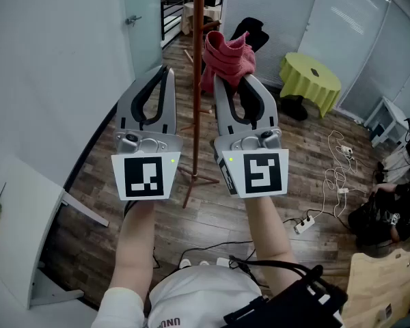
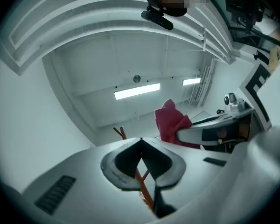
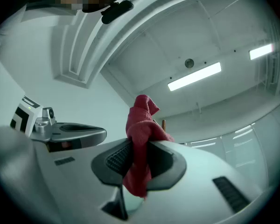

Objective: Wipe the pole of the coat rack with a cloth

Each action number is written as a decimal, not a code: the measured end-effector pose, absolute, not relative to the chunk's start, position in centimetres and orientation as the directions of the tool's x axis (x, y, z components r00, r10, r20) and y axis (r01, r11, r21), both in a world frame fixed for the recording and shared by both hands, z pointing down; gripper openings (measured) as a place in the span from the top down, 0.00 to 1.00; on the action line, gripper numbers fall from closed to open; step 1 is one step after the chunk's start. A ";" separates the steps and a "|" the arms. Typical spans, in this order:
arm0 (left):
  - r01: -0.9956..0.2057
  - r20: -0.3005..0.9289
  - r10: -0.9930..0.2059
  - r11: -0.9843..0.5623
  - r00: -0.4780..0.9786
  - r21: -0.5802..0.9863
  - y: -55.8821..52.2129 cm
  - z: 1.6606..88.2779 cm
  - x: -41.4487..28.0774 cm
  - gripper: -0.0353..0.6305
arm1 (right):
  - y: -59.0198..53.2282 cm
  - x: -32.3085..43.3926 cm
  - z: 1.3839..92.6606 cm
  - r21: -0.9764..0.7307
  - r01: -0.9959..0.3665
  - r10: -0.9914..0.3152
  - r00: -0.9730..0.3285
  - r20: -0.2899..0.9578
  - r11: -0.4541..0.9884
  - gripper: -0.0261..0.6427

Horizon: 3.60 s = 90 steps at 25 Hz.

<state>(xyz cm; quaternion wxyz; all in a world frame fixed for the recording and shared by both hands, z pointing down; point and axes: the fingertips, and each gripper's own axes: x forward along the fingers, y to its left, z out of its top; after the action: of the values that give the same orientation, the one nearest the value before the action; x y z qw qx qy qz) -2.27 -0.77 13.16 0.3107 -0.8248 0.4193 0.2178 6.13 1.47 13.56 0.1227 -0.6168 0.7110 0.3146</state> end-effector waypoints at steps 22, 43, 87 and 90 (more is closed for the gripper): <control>-0.813 -0.615 -0.544 -0.483 0.570 -0.326 -2.0 13.5 -3.6 0.93 | -0.2 4.6 14.6 0.303 -0.952 -0.811 -0.201 -0.549 0.031 0.84; -0.787 -0.611 -0.528 -0.545 0.589 -0.289 -5.9 14.5 -4.2 0.93 | -3.8 4.5 14.9 0.285 -0.958 -0.801 -0.171 -0.574 0.000 0.84; -0.838 -0.673 -0.519 -0.448 0.527 -0.311 -19.2 9.8 3.5 0.93 | -15.5 12.8 0.6 0.419 -0.907 -0.562 -0.364 -0.743 0.033 0.84; -0.818 -0.668 -0.495 -0.467 0.556 -0.335 -19.3 9.1 4.0 0.93 | -15.9 12.1 -0.5 0.451 -0.892 -0.559 -0.390 -0.731 0.033 0.84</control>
<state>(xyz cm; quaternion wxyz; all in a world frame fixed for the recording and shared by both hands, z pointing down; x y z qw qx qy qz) 3.96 -19.32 9.14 0.3255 -0.8198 0.4005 0.2481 12.13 -15.86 -0.50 0.1809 -0.5218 0.6954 0.4598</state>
